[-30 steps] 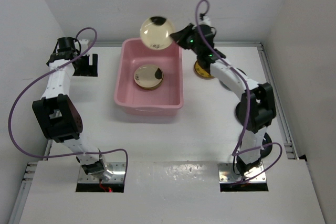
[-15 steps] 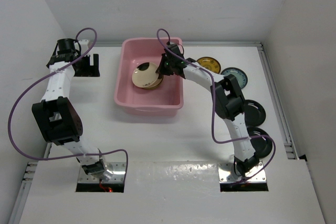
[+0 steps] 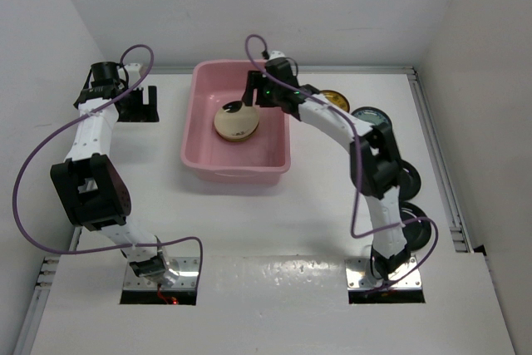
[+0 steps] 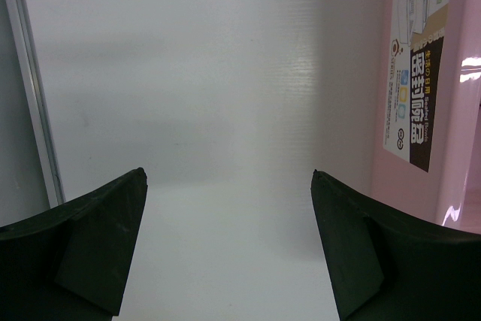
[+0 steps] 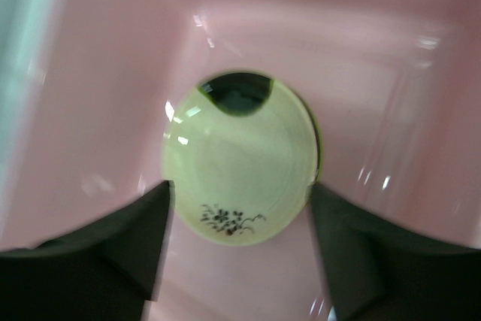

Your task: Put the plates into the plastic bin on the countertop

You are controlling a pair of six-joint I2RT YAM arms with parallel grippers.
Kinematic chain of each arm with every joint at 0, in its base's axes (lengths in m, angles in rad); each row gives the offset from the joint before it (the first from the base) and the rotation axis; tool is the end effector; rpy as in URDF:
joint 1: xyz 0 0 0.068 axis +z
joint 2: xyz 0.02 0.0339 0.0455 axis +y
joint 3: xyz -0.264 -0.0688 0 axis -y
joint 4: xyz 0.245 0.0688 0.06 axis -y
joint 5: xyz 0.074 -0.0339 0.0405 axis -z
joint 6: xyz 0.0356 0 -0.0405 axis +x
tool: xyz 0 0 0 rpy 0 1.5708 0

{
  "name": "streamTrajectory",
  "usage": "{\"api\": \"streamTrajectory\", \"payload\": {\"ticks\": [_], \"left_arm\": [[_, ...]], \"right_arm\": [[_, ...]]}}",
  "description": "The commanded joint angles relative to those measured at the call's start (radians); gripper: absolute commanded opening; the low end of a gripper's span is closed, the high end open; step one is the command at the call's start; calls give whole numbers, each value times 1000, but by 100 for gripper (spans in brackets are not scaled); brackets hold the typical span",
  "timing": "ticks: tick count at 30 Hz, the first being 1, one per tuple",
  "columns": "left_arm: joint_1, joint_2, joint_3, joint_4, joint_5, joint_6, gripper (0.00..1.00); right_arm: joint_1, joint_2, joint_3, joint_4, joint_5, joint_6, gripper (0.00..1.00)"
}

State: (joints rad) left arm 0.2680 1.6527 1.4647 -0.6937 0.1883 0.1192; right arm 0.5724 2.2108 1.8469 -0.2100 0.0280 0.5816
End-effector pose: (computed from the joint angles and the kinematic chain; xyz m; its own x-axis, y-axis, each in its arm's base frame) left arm 0.3516 0.0896 0.3057 -0.7563 -0.0865 -0.6485 -0.0558 0.9961 -0.0678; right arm 0.4377 0.2808 0.2346 -0.6679 0.2229 -0.7101 -0.1852 0.8743 0.4486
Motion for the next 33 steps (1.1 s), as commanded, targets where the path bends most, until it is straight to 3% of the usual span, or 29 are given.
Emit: {"api": "streamTrajectory", "payload": {"ticks": [1, 2, 3, 4, 5, 6, 9, 13, 23, 33], "left_arm": [[-4, -45, 6, 20, 14, -10, 92], [-4, -45, 6, 20, 14, -10, 92], [-4, -45, 6, 20, 14, -10, 92], [-4, -45, 6, 20, 14, -10, 92], [-4, -45, 6, 20, 14, -10, 92], [-4, -45, 6, 20, 14, -10, 92], [-4, -36, 6, 20, 14, -10, 92], [-4, -36, 16, 20, 4, -10, 92], [5, -36, 16, 20, -16, -10, 92], [14, -36, 16, 20, -26, -1, 92]], "right_arm": [[-96, -275, -151, 81, 99, 42, 66], [-150, -330, -211, 96, 111, 94, 47], [-176, -392, -403, 134, 116, 242, 17], [-233, -439, -466, 180, 118, 291, 11], [-284, -447, -516, 205, 104, 331, 11], [-310, -454, -597, 202, 92, 419, 28], [-387, -445, -682, 179, 99, 493, 53], [-442, -350, -683, 204, 63, 506, 58], [-503, -171, -594, 224, 41, 604, 59], [-513, -19, -499, 222, 69, 685, 28]]}}
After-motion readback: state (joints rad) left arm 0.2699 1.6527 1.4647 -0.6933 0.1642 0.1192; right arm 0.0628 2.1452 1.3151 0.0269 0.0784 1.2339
